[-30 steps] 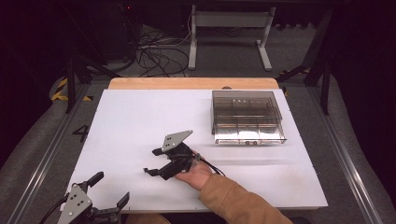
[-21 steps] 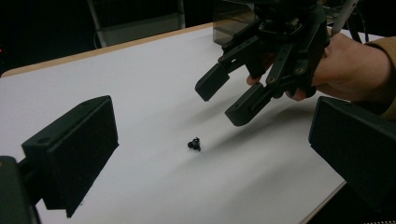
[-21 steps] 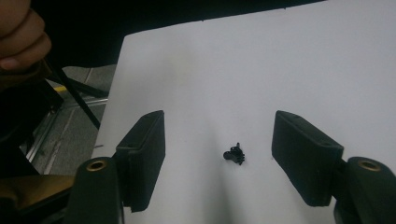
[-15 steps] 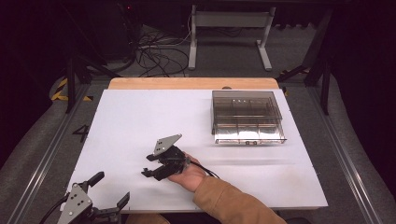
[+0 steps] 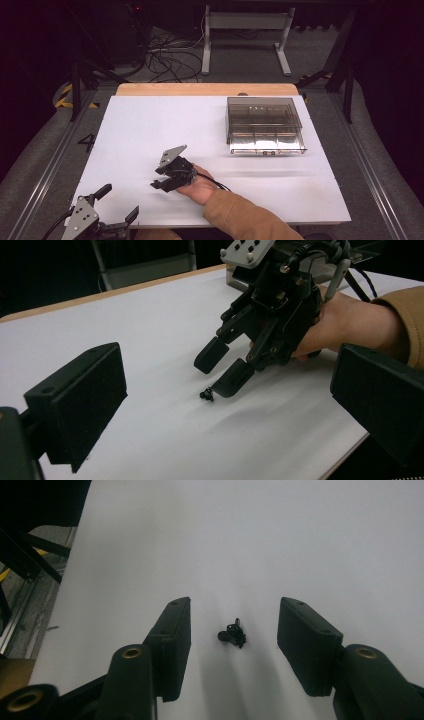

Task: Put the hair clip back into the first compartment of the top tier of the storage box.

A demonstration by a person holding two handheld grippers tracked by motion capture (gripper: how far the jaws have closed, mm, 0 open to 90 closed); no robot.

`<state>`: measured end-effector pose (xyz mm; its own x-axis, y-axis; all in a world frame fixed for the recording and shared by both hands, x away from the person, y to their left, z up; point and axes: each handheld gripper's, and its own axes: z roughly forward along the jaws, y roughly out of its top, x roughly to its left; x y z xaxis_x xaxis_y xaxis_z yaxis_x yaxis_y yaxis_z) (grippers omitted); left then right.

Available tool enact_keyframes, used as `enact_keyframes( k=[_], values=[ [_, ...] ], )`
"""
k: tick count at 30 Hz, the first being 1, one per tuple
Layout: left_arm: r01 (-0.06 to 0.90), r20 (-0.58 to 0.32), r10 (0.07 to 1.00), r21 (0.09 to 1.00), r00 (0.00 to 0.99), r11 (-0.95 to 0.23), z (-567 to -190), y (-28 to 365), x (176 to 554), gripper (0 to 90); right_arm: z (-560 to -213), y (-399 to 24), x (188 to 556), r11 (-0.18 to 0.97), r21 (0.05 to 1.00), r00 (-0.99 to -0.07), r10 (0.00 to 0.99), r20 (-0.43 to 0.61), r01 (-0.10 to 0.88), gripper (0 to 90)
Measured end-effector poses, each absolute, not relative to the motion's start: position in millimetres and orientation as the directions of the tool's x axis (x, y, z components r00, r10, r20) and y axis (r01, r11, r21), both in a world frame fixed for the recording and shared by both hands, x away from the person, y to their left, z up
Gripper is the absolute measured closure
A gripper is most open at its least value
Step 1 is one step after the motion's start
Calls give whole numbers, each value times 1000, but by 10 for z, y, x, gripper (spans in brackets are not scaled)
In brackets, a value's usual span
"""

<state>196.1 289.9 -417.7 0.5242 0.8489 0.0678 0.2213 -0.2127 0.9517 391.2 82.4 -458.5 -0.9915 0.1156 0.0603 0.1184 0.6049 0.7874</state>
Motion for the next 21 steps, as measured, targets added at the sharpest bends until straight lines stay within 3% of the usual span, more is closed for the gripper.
enact_keyframes(
  k=[21],
  values=[
    [227, 61, 849, 951, 525, -209, -4185, 2899, 1966, 26, -4669, 967, 3878, 658, 751, -994, 107, -31, 47, 644]
  ],
)
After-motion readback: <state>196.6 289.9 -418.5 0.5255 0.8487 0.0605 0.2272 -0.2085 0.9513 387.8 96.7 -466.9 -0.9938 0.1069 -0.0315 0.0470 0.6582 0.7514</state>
